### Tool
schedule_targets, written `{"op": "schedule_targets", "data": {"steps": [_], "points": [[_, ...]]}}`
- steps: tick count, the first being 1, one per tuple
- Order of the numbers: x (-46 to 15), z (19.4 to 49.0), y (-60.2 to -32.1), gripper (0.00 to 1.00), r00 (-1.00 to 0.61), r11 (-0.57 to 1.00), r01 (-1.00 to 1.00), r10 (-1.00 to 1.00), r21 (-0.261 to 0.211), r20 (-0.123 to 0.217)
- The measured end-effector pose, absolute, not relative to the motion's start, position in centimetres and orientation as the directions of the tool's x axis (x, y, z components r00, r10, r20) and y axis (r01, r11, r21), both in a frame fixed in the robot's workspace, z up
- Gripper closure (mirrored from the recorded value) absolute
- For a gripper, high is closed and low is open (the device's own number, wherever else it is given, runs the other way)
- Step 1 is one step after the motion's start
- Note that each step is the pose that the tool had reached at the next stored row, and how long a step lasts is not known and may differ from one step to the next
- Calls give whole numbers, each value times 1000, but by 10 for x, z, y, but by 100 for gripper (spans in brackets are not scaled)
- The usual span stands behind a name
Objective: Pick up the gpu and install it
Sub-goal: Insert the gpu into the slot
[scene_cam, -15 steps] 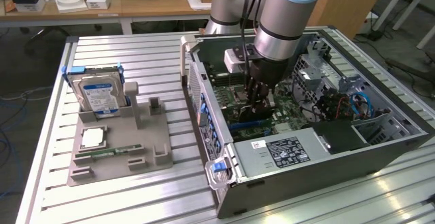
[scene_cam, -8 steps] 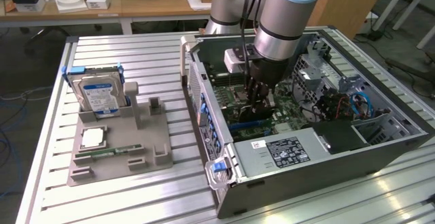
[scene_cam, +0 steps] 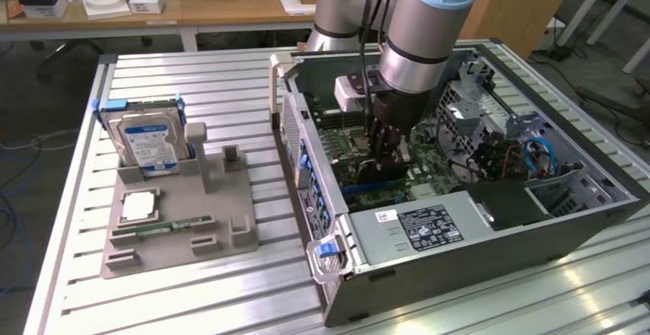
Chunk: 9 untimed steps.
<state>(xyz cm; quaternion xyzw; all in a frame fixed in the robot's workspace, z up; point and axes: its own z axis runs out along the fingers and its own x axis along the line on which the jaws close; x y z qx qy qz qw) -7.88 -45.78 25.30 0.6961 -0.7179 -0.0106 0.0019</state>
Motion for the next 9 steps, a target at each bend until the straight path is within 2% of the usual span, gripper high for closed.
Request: {"op": "schedule_targets", "data": {"steps": [9], "points": [[-79,251,-458,74,-31,31,-999,-999,18,-12]]}}
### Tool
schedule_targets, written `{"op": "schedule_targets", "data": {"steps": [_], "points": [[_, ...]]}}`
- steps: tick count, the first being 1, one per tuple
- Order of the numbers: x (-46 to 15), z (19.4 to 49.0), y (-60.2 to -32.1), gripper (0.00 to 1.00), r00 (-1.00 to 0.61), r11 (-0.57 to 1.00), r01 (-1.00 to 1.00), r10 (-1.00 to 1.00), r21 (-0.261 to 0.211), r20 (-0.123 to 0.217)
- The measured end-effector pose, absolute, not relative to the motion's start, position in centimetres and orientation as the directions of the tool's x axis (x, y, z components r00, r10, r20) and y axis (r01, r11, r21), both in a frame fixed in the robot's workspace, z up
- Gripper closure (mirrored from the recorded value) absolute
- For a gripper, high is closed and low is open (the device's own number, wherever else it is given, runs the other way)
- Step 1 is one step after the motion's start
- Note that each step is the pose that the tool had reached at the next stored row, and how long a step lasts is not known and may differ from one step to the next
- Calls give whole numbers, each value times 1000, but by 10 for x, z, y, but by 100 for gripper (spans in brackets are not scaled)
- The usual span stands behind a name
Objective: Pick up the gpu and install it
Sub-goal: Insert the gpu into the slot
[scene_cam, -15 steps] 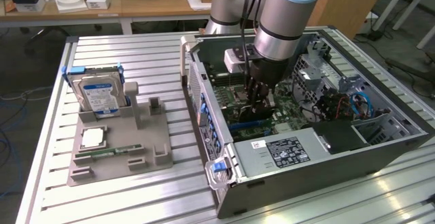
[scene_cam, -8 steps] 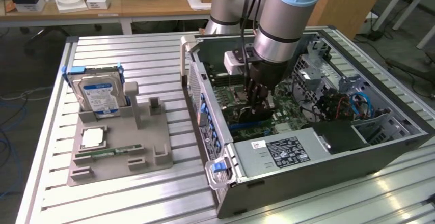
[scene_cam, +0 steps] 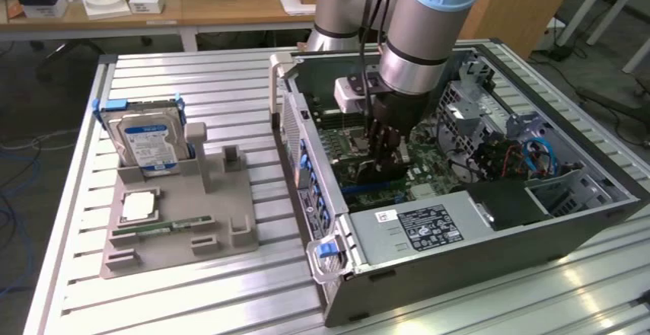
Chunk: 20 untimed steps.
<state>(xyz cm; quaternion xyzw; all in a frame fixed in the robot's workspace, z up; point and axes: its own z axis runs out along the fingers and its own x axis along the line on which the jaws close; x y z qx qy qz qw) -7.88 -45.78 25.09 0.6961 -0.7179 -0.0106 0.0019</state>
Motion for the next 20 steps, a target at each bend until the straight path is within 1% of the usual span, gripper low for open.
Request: {"op": "schedule_targets", "data": {"steps": [20], "points": [[-79,244,-458,74,-31,31,-999,-999,18,-13]]}}
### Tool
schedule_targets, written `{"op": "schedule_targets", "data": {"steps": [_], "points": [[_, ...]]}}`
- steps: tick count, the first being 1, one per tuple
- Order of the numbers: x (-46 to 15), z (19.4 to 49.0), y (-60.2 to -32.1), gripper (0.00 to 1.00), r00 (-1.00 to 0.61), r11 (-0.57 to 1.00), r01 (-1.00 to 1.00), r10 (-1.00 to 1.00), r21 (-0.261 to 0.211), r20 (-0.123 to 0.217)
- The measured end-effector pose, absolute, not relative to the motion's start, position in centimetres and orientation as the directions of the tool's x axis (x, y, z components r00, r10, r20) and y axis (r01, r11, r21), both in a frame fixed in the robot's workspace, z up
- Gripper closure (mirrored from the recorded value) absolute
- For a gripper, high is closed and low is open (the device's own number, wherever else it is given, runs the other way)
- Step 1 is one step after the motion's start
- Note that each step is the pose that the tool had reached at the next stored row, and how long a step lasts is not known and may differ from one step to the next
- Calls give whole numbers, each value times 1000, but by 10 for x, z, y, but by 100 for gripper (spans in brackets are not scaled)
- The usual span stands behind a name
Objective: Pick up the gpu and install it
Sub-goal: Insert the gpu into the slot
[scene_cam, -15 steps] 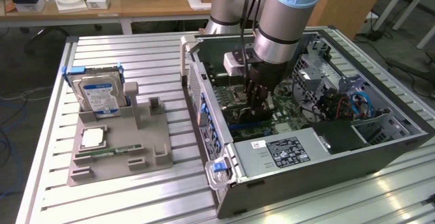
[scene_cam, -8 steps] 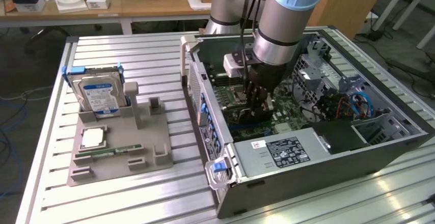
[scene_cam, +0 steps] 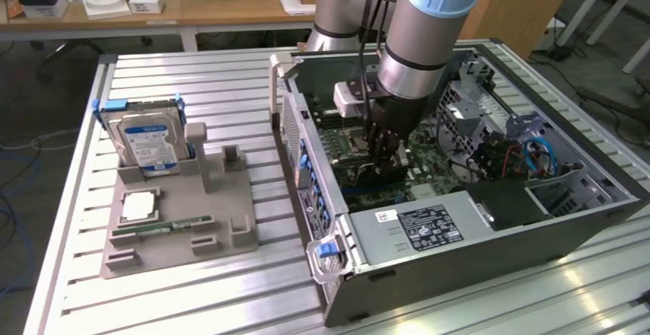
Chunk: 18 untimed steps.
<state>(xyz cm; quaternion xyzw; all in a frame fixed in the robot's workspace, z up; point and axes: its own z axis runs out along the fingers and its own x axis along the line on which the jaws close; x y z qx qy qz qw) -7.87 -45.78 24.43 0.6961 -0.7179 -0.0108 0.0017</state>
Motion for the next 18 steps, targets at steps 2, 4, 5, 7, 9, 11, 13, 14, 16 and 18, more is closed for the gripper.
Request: {"op": "schedule_targets", "data": {"steps": [2,4,5,7,9,11,13,14,16,18], "points": [[-79,244,-458,74,-31,31,-999,-999,18,-13],[-79,244,-458,74,-31,31,-999,-999,18,-13],[-79,244,-458,74,-31,31,-999,-999,17,-13],[-80,244,-458,74,-31,31,-999,-999,17,-13],[-81,244,-458,74,-31,30,-999,-999,16,-13],[-82,243,-458,74,-31,31,-999,-999,15,-13],[-83,243,-458,74,-31,31,-999,-999,15,-12],[-83,243,-458,74,-31,30,-999,-999,15,-12],[-83,242,-458,74,-31,30,-999,-999,15,-12],[-83,239,-458,74,-31,31,-999,-999,14,-13]]}}
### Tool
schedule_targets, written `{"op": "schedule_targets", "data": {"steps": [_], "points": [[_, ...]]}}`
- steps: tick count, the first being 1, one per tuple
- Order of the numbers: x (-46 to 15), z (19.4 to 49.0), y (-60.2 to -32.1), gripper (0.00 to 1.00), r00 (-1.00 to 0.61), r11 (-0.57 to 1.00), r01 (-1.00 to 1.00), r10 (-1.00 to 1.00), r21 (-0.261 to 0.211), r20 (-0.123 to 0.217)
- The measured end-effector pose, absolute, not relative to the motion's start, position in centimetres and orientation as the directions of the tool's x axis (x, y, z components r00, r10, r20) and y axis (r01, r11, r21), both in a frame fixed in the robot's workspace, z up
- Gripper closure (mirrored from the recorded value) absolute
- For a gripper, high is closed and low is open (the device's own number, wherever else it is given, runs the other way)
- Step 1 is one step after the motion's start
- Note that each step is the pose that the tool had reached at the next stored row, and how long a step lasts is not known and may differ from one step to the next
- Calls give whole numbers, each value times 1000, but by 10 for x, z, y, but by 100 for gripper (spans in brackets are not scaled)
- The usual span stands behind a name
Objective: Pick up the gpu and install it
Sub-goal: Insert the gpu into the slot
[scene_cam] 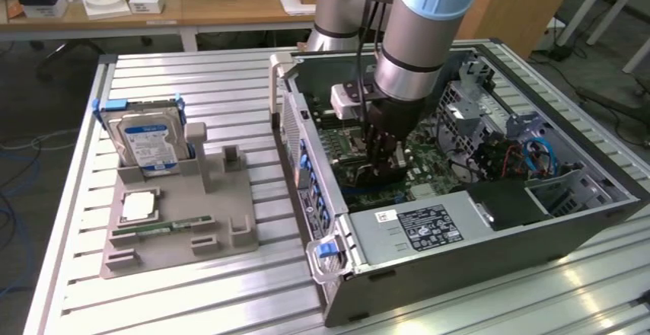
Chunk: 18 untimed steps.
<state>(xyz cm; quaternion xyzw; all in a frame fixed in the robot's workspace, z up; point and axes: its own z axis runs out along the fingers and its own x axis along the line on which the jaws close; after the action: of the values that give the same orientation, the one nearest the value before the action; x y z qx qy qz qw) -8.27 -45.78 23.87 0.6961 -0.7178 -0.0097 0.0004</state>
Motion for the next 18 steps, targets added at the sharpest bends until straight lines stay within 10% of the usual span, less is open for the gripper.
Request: {"op": "schedule_targets", "data": {"steps": [18], "points": [[-83,238,-458,74,-31,31,-999,-999,15,-13]]}}
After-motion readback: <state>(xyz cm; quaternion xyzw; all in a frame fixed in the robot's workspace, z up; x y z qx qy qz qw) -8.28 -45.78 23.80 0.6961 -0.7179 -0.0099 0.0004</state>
